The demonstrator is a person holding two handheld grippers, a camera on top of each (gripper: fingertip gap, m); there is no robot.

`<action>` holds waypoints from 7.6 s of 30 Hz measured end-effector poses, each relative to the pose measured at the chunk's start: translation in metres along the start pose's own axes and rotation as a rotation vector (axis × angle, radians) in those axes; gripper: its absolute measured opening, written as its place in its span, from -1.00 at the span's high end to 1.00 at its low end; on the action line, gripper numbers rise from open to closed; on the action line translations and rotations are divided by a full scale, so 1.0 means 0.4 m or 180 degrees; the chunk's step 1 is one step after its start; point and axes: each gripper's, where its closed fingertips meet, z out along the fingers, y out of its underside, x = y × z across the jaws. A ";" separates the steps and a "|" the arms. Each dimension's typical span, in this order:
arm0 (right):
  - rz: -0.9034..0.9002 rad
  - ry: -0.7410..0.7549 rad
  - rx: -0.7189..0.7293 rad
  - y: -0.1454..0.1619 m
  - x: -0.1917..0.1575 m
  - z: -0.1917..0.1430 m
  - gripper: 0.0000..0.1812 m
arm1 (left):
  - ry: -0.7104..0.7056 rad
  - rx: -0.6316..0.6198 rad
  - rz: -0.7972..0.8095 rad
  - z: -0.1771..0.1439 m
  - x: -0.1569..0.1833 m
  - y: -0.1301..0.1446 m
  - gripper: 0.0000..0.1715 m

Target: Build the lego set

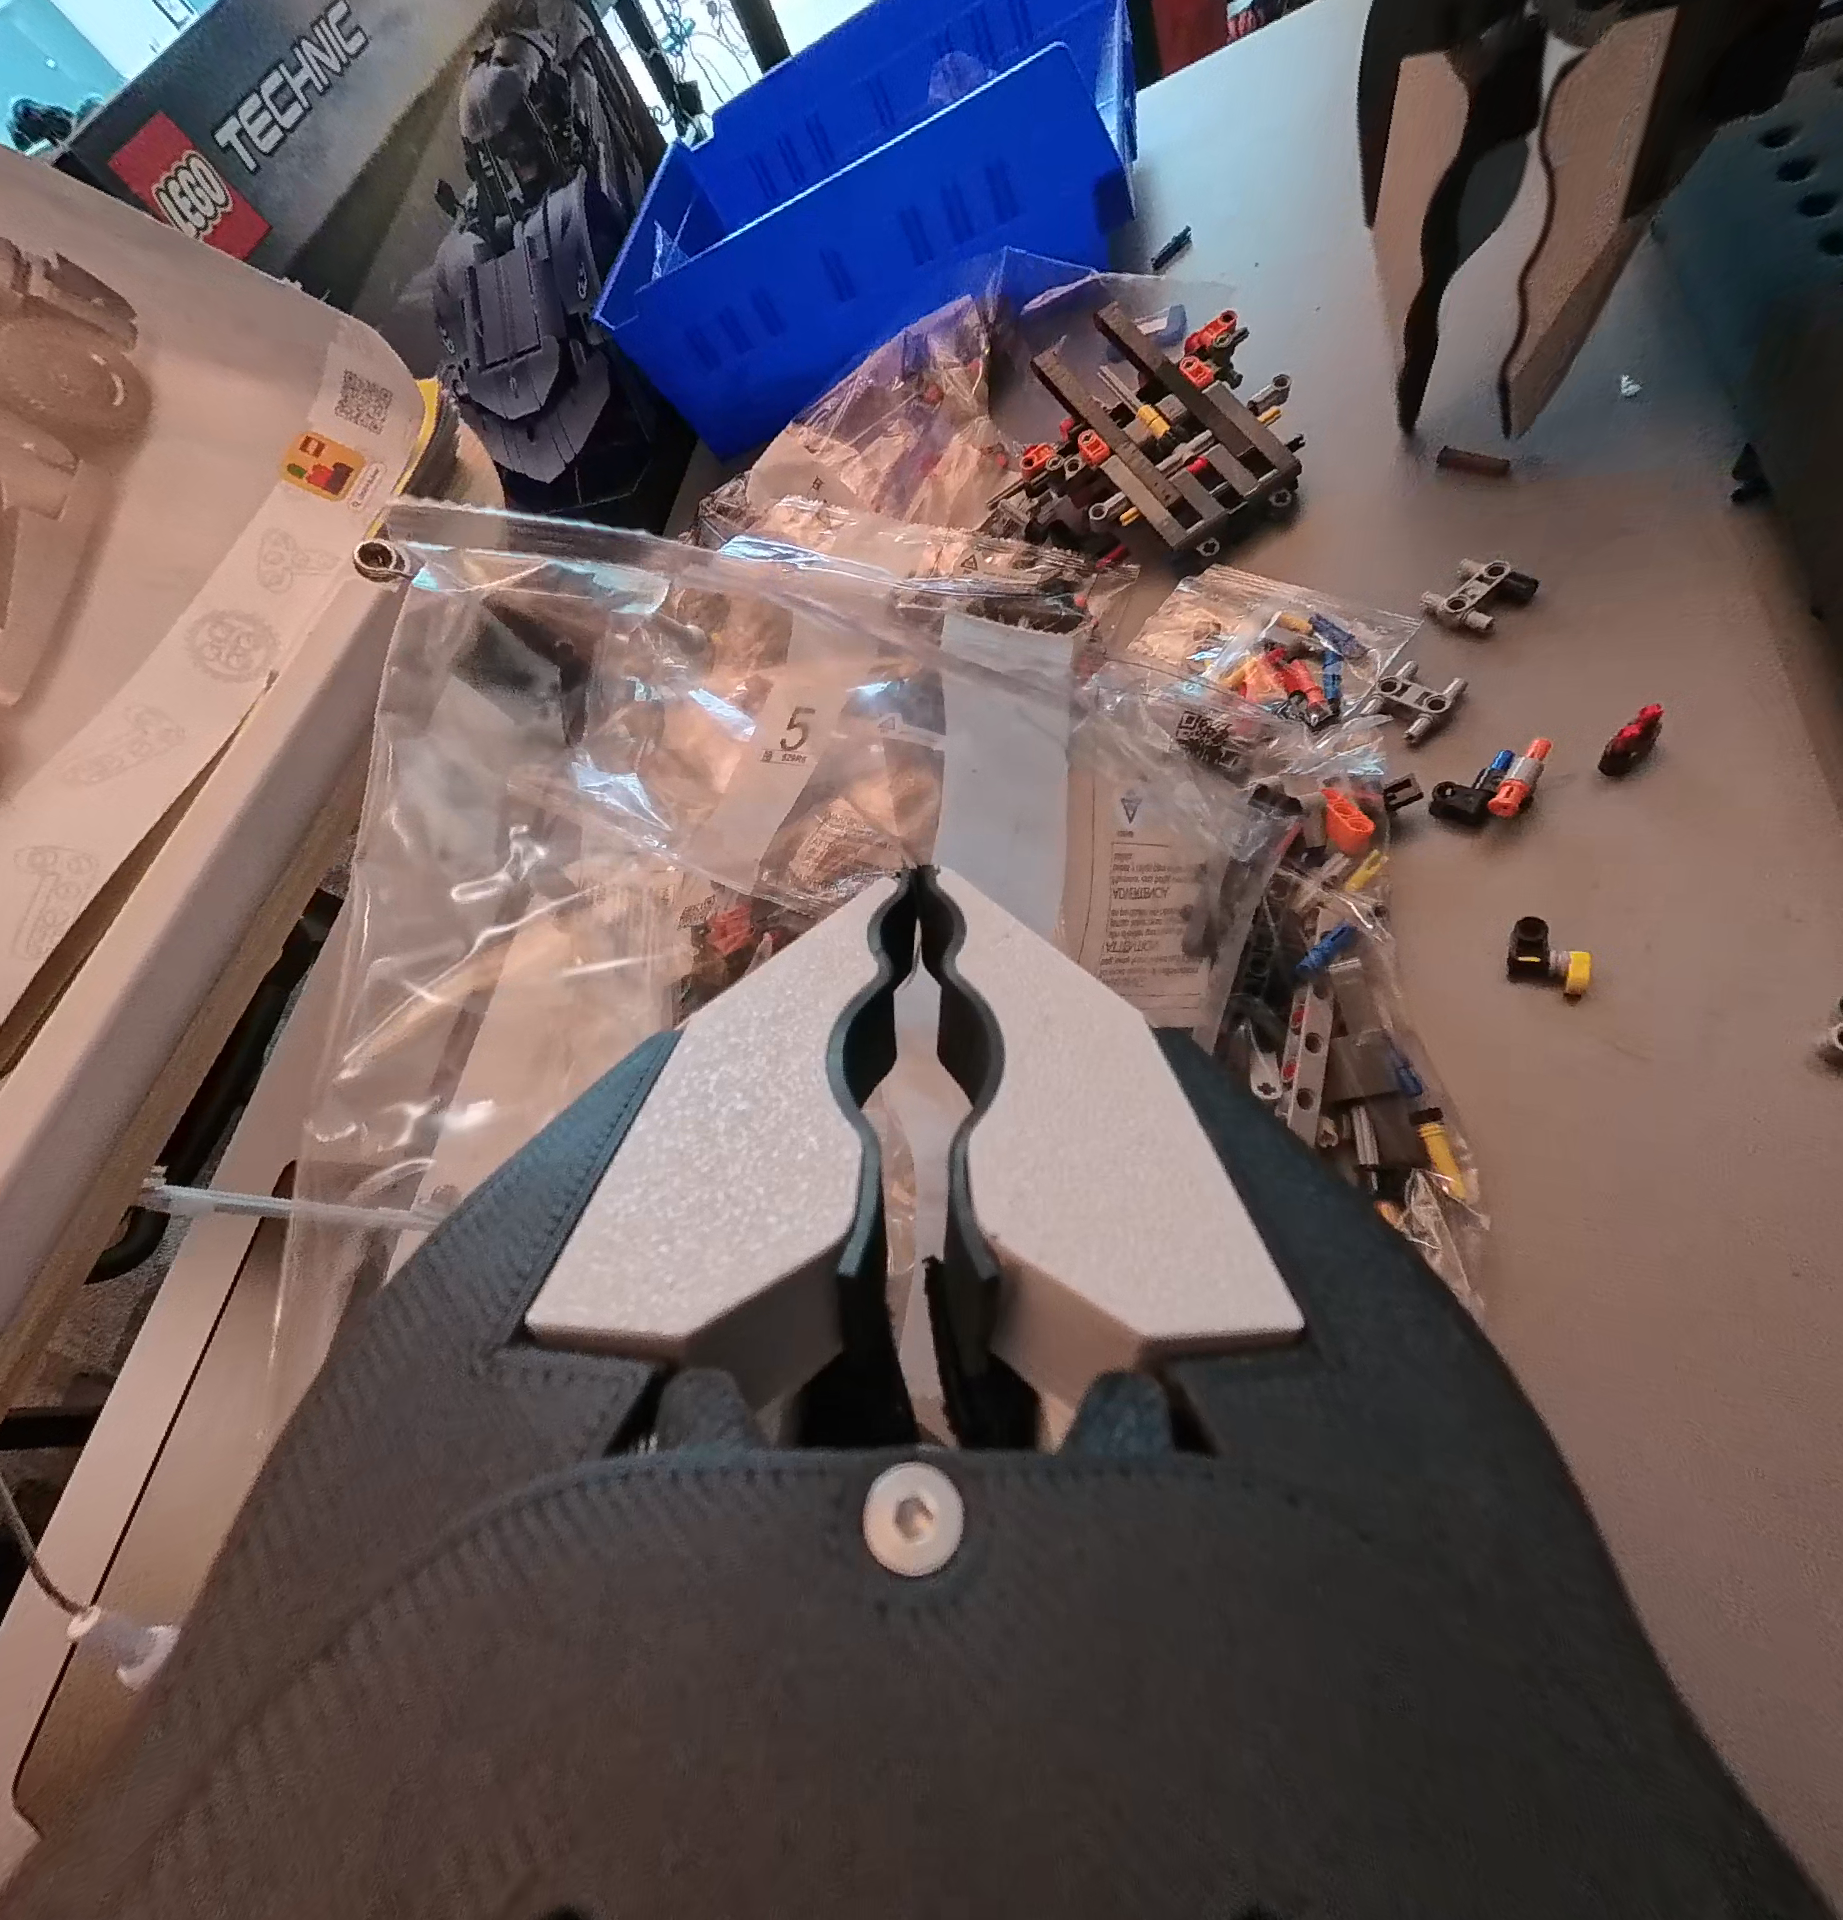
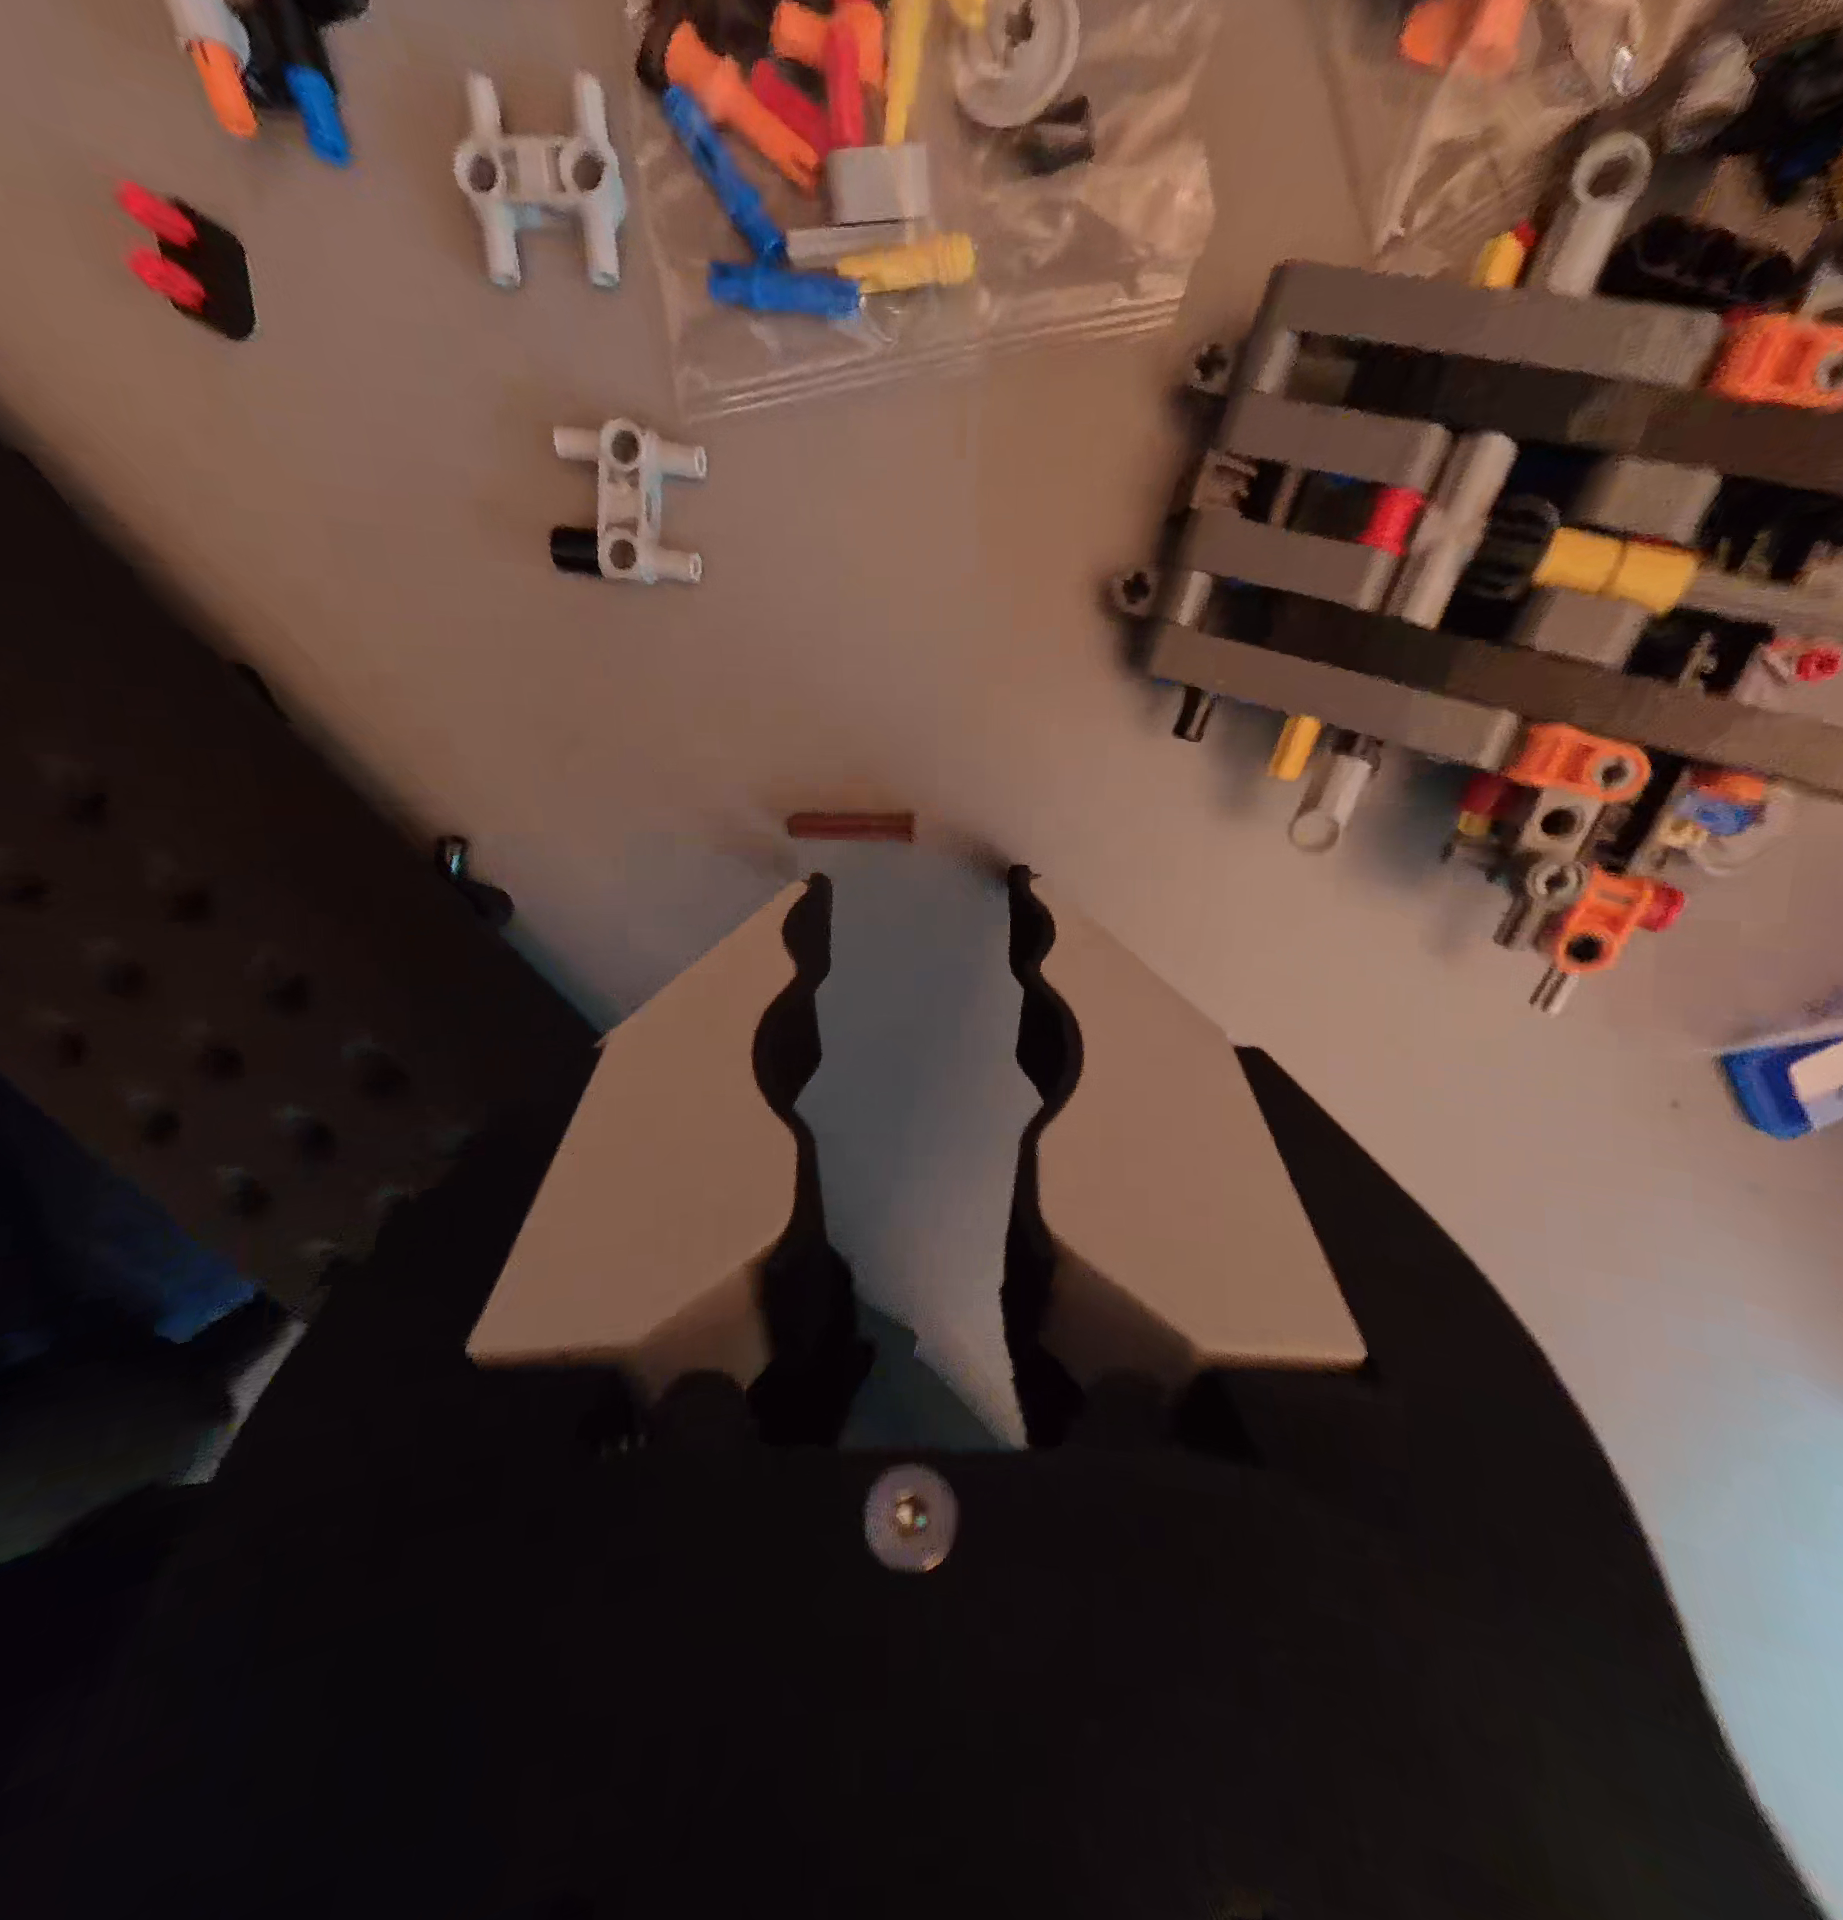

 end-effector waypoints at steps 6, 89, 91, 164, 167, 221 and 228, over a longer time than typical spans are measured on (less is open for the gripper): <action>-0.0665 0.0110 0.0104 -0.034 -0.014 0.011 0.68 | -0.0001 -0.0004 0.0000 0.001 0.000 0.001 1.00; -0.0622 -0.0418 0.0173 -0.164 -0.128 0.007 0.73 | 0.0013 -0.0038 0.0118 0.022 0.019 -0.014 1.00; -0.0563 -0.0444 0.0186 -0.161 -0.128 0.020 0.74 | 0.0018 -0.0040 0.0116 0.023 0.020 -0.014 1.00; -0.1451 -0.0611 0.0772 -0.318 -0.108 0.050 0.74 | -0.0469 -0.0436 -0.0161 0.008 -0.072 0.072 1.00; -0.1570 -0.0640 0.0805 -0.324 -0.130 0.046 0.72 | -0.0478 -0.0443 -0.0163 0.010 -0.073 0.074 1.00; -0.2149 -0.0244 0.1991 -0.692 -0.218 -0.264 0.76 | -0.0457 -0.0183 0.0073 0.014 -0.053 0.017 1.00; -0.1801 -0.0043 0.1920 -0.814 -0.139 -0.249 0.76 | -0.0449 -0.0128 0.0143 0.011 -0.048 0.005 1.00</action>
